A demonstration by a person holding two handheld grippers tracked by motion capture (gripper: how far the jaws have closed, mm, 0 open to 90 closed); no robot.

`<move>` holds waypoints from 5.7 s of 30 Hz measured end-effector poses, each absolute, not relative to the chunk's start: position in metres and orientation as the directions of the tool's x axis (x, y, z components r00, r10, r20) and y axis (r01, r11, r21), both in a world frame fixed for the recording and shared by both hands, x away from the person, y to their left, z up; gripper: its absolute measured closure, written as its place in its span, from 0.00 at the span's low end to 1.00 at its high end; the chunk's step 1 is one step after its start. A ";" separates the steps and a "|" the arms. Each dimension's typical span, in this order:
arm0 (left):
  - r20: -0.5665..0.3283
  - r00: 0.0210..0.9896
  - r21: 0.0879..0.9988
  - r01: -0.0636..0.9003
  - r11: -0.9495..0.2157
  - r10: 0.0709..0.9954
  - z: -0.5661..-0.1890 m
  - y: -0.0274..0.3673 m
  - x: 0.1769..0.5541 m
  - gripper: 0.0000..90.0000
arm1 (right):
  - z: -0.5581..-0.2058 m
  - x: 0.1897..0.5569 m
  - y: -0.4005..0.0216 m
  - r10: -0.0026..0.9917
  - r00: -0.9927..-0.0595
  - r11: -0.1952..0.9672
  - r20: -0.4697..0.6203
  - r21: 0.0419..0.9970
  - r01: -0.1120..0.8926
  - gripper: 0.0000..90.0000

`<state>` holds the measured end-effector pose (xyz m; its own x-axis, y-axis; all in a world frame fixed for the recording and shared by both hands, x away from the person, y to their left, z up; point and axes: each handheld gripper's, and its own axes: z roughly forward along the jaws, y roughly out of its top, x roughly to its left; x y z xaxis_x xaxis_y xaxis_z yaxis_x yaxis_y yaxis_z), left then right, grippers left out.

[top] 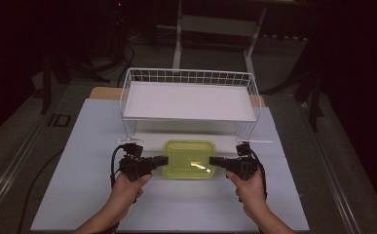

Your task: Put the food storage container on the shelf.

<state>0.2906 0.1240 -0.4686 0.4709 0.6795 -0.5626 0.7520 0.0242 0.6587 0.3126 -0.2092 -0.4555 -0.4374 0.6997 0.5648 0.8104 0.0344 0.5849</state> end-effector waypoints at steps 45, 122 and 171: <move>-0.528 0.435 0.695 0.715 0.076 0.729 -0.518 0.115 0.363 0.89 | -0.497 0.376 -0.195 0.813 -0.366 -0.026 0.453 0.655 0.755 0.87; -0.245 0.619 0.896 0.439 -0.070 0.746 -0.499 0.162 0.266 0.02 | -0.517 0.355 -0.137 0.821 -0.526 0.220 0.221 0.728 0.650 1.00; -0.196 0.649 0.923 0.376 -0.086 0.735 -0.507 0.164 0.266 0.02 | -0.518 0.387 -0.107 0.828 -0.522 0.192 0.205 0.771 0.607 0.93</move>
